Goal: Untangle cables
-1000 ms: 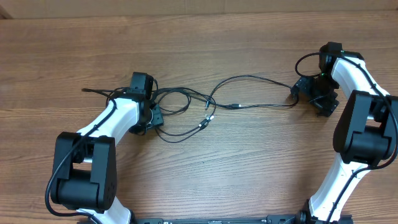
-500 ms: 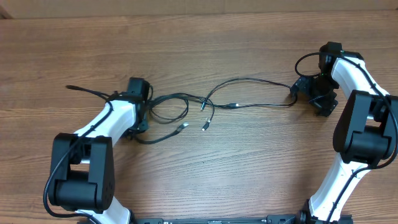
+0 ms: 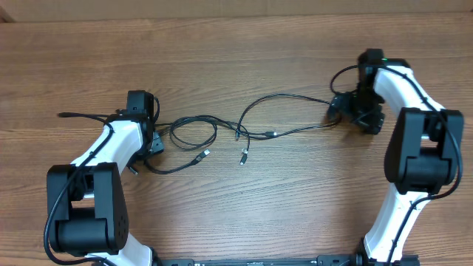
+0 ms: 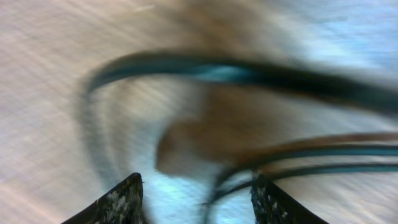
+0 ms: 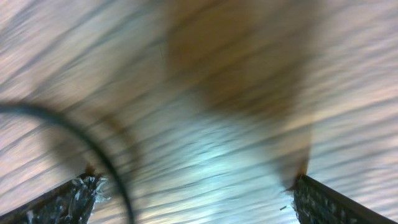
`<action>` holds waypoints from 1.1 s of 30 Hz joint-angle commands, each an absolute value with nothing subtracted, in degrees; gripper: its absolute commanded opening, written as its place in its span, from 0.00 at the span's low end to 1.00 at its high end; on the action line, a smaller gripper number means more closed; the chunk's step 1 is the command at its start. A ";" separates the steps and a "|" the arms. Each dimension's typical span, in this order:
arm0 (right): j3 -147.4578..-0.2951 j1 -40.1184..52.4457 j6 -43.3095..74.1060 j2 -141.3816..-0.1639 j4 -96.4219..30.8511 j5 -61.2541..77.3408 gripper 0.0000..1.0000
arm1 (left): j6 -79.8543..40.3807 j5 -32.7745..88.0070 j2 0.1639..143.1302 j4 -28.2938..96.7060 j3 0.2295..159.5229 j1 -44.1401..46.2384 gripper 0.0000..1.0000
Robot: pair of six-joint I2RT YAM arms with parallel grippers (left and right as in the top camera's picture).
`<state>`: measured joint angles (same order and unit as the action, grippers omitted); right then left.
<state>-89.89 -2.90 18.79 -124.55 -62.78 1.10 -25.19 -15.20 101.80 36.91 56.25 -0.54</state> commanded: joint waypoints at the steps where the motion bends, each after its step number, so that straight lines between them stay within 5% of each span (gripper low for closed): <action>1: -85.84 1.17 16.14 -131.81 -60.16 10.79 1.00 | -19.20 4.23 104.99 34.96 53.63 0.14 0.57; 18: -85.84 15.81 2.46 -131.81 -58.65 10.57 1.00 | -13.65 9.04 104.99 30.44 53.89 9.76 0.60; 23: -85.84 19.14 1.17 -131.81 -57.71 10.02 1.00 | -13.69 8.99 104.36 38.72 59.16 9.87 0.72; 33: -85.84 20.62 1.17 -131.81 -56.66 9.91 1.00 | -20.36 8.95 101.01 53.17 75.13 9.89 0.75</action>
<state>-89.93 19.70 2.07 -124.40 -57.91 0.51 -16.05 8.01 102.87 51.92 71.29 9.67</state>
